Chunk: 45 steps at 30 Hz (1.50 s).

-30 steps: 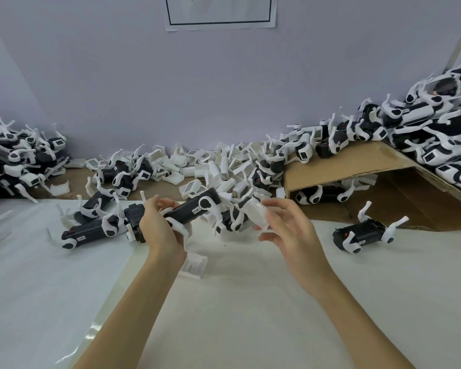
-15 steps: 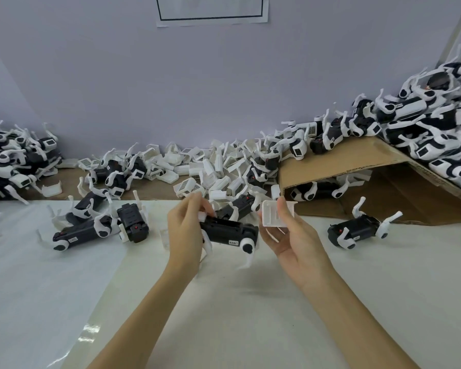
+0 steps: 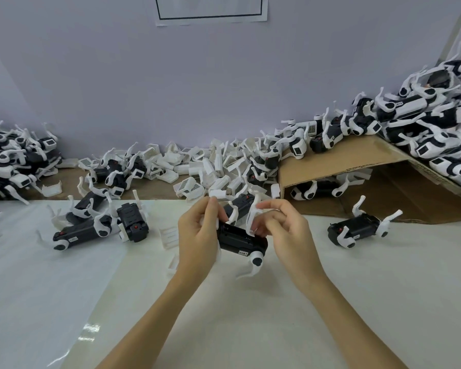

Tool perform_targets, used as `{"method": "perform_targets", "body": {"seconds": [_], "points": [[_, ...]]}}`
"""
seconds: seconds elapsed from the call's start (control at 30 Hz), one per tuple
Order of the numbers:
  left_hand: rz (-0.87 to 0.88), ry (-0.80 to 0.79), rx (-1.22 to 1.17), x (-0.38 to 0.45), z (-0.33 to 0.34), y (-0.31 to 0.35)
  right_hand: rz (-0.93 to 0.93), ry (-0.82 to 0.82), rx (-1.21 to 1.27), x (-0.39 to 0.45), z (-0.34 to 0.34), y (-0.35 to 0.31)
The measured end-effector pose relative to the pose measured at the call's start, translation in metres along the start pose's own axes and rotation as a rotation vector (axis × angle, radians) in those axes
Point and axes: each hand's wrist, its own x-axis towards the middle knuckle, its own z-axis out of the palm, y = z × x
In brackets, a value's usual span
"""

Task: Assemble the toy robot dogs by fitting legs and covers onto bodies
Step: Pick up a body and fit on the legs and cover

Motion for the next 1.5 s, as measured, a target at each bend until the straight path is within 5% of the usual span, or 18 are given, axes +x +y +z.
{"method": "perform_targets", "body": {"seconds": [0.23, 0.37, 0.5, 0.6, 0.73, 0.87, 1.2, 1.27, 1.33, 1.43, 1.5], "points": [[0.015, -0.017, 0.006, 0.0, 0.0, 0.001, 0.059, 0.001, -0.093, 0.001, -0.002, 0.0], [0.012, -0.008, 0.013, -0.001, 0.001, -0.001, 0.095, 0.016, 0.066, 0.005, -0.007, -0.001], [0.0, 0.005, -0.015, -0.001, 0.001, 0.0, 0.109, -0.199, 0.243, 0.005, -0.009, -0.007], [0.002, 0.023, -0.035, -0.001, 0.001, -0.001, 0.054, -0.271, 0.087, 0.0, -0.004, -0.007], [0.011, 0.013, -0.04, -0.001, 0.002, -0.002, -0.122, -0.152, -0.309, -0.006, 0.003, 0.0], [0.045, -0.018, -0.02, -0.002, 0.002, -0.002, -0.182, -0.056, -0.419, -0.008, 0.011, 0.008], [0.376, -0.149, -0.029, 0.006, -0.013, -0.001, 0.17, -0.686, -0.007, 0.001, -0.022, -0.009], [0.439, -0.128, 0.097, 0.005, -0.012, -0.004, 0.108, -0.587, -0.046, 0.002, -0.023, -0.009], [0.47, -0.156, 0.26, 0.006, -0.013, -0.012, -0.091, -0.312, -0.206, 0.002, -0.018, -0.006], [0.293, -0.3, 0.351, 0.008, -0.022, -0.017, -0.498, -0.067, -0.556, 0.001, -0.008, 0.003], [0.224, -0.376, 0.355, 0.013, -0.027, -0.016, -0.613, -0.02, -0.68, 0.002, -0.009, 0.007]]}}
